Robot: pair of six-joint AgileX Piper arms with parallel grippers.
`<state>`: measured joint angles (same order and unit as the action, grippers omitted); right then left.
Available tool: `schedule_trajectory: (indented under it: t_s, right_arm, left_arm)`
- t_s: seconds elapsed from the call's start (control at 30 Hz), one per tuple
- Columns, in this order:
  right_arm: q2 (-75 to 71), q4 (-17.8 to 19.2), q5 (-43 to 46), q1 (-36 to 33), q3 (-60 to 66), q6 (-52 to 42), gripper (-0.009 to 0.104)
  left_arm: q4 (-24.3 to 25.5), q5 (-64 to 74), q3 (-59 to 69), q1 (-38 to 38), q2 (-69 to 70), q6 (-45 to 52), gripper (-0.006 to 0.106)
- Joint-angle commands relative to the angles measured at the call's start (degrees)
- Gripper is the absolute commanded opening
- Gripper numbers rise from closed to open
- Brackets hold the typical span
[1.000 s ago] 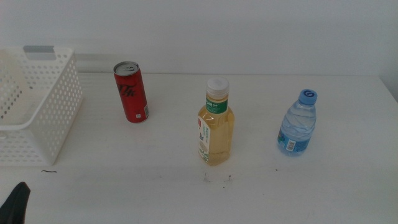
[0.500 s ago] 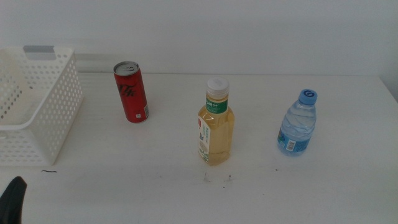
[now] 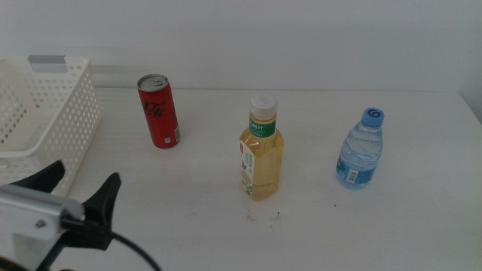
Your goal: Use arms to grab the bottles and put them into the dustbin to the left of the table.
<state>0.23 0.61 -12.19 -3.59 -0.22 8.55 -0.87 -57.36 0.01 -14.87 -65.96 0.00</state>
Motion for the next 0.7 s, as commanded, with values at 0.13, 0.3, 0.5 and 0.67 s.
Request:
schedule_trajectory:
  t_s: [0.13, 0.3, 0.5, 0.67]
  right_arm:
    - [-0.23, 0.52, 0.21, 0.22, 0.22, -0.42, 0.087]
    - [-0.23, 0.52, 0.21, 0.22, 0.22, -0.42, 0.087]
    - [-0.23, 0.52, 0.21, 0.22, 0.22, -0.42, 0.087]
    - [-0.23, 0.52, 0.21, 0.22, 0.22, -0.42, 0.087]
  left_arm:
    - [-0.82, -12.6, -0.01, -0.5, -17.58, -3.75, 0.094]
    - [-0.65, -12.6, -0.01, -0.5, -18.37, -3.06, 0.094]
    - [0.06, -12.6, -0.01, -0.5, -18.08, -3.06, 0.094]
    - [-0.49, -7.12, -5.54, -0.5, -18.33, -2.8, 0.094]
